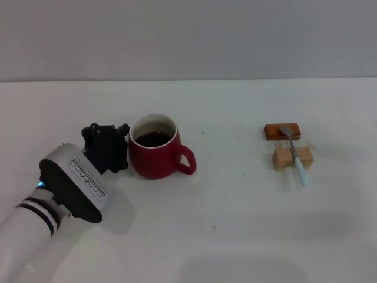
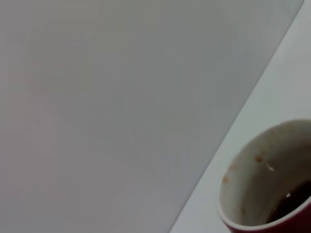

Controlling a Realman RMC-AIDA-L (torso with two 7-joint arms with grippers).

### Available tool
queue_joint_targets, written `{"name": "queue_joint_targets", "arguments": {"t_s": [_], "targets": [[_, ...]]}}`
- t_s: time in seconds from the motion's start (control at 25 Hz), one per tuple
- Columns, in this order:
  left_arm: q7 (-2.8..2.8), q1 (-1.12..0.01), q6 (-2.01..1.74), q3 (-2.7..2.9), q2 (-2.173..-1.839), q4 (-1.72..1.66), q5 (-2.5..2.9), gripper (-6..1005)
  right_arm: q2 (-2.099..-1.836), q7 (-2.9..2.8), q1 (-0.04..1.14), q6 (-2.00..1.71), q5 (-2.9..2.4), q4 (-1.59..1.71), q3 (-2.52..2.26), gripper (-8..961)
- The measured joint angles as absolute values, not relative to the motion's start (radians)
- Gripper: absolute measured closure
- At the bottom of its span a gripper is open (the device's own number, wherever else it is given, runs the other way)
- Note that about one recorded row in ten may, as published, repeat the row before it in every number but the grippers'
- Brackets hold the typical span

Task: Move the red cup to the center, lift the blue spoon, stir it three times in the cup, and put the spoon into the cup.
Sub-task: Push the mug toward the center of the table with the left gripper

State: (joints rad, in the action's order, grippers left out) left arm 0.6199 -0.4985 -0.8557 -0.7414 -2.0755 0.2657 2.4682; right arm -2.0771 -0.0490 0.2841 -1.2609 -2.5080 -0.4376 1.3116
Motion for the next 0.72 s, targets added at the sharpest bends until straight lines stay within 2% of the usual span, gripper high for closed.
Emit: {"name": "queue_joint_targets", "arguments": {"t_s": [0.72], "targets": [[0.615, -0.455, -0.847, -0.643, -2.079, 0.343, 2.468, 990, -2.077, -0.048, 0.282, -1.261, -2.509, -0.44, 1.312, 171]]}}
